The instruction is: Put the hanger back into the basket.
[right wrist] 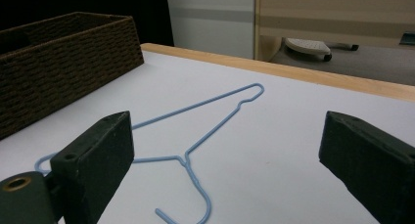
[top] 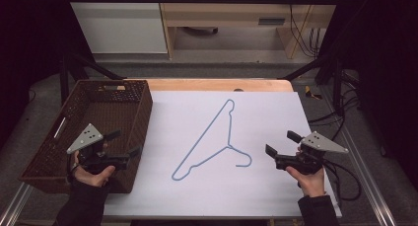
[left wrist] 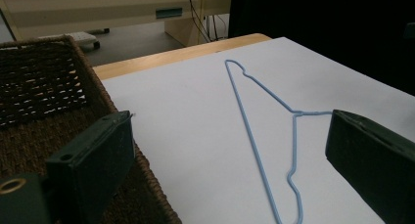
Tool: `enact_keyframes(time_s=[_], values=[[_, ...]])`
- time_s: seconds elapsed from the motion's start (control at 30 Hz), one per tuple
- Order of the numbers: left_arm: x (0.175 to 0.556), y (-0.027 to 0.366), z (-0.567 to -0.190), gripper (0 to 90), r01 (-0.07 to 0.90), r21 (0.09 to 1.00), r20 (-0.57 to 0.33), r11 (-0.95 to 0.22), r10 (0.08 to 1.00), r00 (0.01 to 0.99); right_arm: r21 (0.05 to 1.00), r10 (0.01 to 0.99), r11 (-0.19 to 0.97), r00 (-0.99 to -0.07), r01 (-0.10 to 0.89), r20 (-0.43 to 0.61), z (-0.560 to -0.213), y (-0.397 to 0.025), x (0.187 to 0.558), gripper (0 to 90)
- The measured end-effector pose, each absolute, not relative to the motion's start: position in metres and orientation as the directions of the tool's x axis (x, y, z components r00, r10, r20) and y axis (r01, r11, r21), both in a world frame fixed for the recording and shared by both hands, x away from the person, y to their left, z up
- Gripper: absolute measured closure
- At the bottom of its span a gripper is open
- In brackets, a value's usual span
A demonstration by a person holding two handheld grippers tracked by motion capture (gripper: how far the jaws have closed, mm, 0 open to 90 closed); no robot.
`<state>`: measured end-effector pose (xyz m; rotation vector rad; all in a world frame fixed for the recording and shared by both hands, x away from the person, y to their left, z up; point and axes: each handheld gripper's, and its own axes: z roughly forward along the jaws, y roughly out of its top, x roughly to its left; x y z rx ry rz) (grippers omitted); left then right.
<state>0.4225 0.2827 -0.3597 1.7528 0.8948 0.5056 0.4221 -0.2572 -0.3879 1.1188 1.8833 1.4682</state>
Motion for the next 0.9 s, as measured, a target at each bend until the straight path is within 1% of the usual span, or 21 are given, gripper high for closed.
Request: enact_keyframes(time_s=[0.23, 0.57, 0.6, 0.63, 0.73, 0.83, 0.9], values=[[0.421, 0.273, -0.359, 4.9, 0.323, 0.929, -0.075, -0.181, 0.762, 0.644, 0.950, 0.838, 0.085, -0.537, 0.301, 0.096, -0.388, -0.256, 0.422, 6.7], [0.416, 0.236, -0.357, 6.0, 0.315, 0.914, -0.045, -0.254, 0.710, 0.703, 0.947, 0.832, 0.096, -0.547, 0.308, 0.094, -0.390, -0.251, 0.422, 7.5], [0.417, 0.226, -0.359, 6.5, 0.315, 0.908, -0.037, -0.275, 0.698, 0.715, 0.946, 0.831, 0.099, -0.548, 0.309, 0.092, -0.390, -0.251, 0.422, 7.7], [0.417, 0.226, -0.359, 6.9, 0.315, 0.908, -0.037, -0.275, 0.698, 0.715, 0.945, 0.830, 0.100, -0.550, 0.312, 0.094, -0.391, -0.250, 0.423, 7.7], [0.422, 0.208, -0.363, 7.5, 0.327, 0.886, -0.025, -0.328, 0.671, 0.741, 0.943, 0.828, 0.106, -0.553, 0.316, 0.092, -0.392, -0.248, 0.423, 7.9], [0.426, 0.199, -0.364, 8.8, 0.330, 0.879, -0.021, -0.344, 0.663, 0.748, 0.942, 0.826, 0.109, -0.556, 0.319, 0.093, -0.392, -0.247, 0.424, 8.0], [0.431, 0.183, -0.365, 9.7, 0.331, 0.863, -0.010, -0.383, 0.641, 0.768, 0.941, 0.825, 0.109, -0.558, 0.319, 0.093, -0.393, -0.247, 0.424, 8.0]])
